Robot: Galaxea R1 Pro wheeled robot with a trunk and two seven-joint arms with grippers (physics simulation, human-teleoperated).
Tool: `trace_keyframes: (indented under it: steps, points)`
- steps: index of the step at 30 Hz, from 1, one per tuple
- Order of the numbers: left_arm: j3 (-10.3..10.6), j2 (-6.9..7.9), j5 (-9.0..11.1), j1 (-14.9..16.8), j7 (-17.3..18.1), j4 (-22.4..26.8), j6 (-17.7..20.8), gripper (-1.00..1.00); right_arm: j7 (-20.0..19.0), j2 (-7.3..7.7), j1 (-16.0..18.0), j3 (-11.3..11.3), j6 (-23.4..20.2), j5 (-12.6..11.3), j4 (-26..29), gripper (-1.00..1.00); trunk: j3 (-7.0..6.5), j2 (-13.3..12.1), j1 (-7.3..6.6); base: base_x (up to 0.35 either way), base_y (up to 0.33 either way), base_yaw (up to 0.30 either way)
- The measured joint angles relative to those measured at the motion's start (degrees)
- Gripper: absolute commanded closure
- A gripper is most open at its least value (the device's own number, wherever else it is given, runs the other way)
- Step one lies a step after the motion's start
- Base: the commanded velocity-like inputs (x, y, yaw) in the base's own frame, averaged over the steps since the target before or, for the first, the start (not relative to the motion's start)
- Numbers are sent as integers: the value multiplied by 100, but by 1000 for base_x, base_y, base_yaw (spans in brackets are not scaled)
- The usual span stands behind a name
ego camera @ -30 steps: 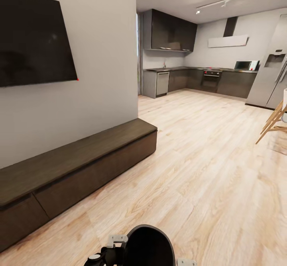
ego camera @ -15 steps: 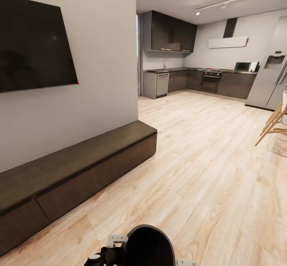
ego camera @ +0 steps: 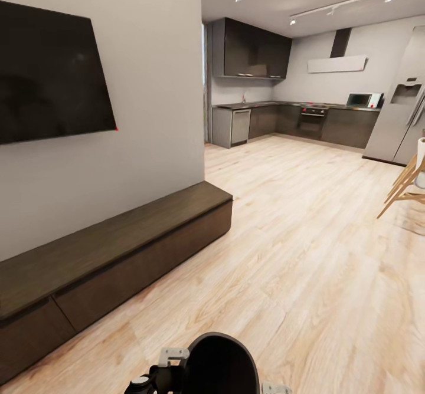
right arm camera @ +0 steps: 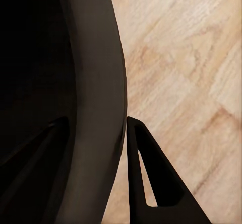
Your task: Place each of the two pumpkins and all three candles from the living room inside a cabinet in the living room (use any cabinet), then make sure every cabinet is closed, and position the cauldron so it is next to a table in the living room.
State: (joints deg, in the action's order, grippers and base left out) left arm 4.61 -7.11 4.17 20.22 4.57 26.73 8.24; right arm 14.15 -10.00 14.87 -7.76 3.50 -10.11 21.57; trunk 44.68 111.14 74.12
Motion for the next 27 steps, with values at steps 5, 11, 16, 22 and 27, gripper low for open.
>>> trace_keyframes:
  steps: [5, 11, 16, 22, 27]
  points:
    - [3, 6, 16, -1, 3, 27, 1, 100, 15, 0, 0, -17, -21, -2, 43, 100, -54, -122, -65, -113, 0, 0]
    - [5, 9, 22, -1, 5, 34, -5, 100, 20, 0, 0, -23, -21, -3, 55, 100, -54, -122, -67, -41, 0, 0]
    - [16, 10, 30, -1, 3, 34, -27, 100, 26, 0, -1, -28, -3, -6, 55, 100, -54, -122, -67, -3, 0, -11]
    - [21, 8, 26, 1, 0, 32, -29, 100, 22, 0, -2, -20, 8, -7, 50, 100, -54, -122, -65, -116, 0, -212]
    - [24, 7, 25, 1, -1, 31, -32, 100, 20, 0, -2, -17, 15, -6, 45, 100, -54, -122, -64, -276, 0, -273]
